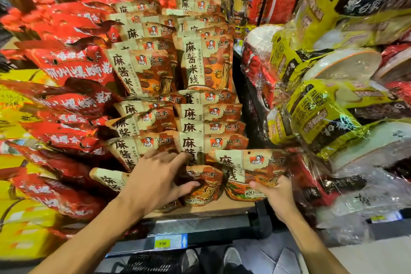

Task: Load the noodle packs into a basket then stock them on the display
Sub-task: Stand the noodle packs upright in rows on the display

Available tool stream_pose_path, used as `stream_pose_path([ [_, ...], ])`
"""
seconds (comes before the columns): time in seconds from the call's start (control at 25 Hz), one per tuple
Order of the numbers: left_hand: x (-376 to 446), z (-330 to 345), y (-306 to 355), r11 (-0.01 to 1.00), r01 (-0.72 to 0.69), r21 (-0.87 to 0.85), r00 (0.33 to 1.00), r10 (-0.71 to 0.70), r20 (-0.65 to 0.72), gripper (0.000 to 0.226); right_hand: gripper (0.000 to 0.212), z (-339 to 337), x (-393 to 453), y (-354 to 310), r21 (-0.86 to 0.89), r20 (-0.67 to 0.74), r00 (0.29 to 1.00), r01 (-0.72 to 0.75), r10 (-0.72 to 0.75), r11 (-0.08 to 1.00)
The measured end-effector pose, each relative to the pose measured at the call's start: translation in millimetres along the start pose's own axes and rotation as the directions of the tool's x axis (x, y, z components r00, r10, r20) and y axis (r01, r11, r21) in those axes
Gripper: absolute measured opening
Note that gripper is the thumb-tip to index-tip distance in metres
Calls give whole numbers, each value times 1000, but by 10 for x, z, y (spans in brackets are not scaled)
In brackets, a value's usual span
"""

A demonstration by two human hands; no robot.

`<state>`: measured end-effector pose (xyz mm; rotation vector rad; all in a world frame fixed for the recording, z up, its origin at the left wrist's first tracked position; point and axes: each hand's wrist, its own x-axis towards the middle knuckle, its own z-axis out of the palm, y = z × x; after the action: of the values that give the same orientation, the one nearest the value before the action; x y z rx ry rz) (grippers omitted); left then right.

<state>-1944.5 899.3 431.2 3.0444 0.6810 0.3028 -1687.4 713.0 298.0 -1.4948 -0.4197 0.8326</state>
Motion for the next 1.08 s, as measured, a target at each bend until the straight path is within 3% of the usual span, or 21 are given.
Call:
stream_pose_path([
  [0.16,-125,-23,-9,1000,13,-14,1000,-14,-19,75,39,96,67,144,-53,61,997,-35,38,998],
  [0.32,-282,-73,-198,999,29,25,994,-32,109,86,42,28,101,154,-98,136,986,-87,100,991],
  [0.44,-361,-122,-242,999,35,41,993,-39,115,71,41,-62,90,92,-182,202,970,-95,132,979],
  [0.6,-359,-140,-263,999,34,-13,996,-33,81,36,37,48,83,83,-248,173,978,-71,116,966],
  [0.88,-369,-62,-267,989,146,-35,987,-148,-64,29,35,227,53,162,-288,198,976,-32,93,957],
  [1.08,-425,-44,-147,984,154,91,987,-158,39,58,41,238,-34,119,-292,152,981,-75,124,953],
])
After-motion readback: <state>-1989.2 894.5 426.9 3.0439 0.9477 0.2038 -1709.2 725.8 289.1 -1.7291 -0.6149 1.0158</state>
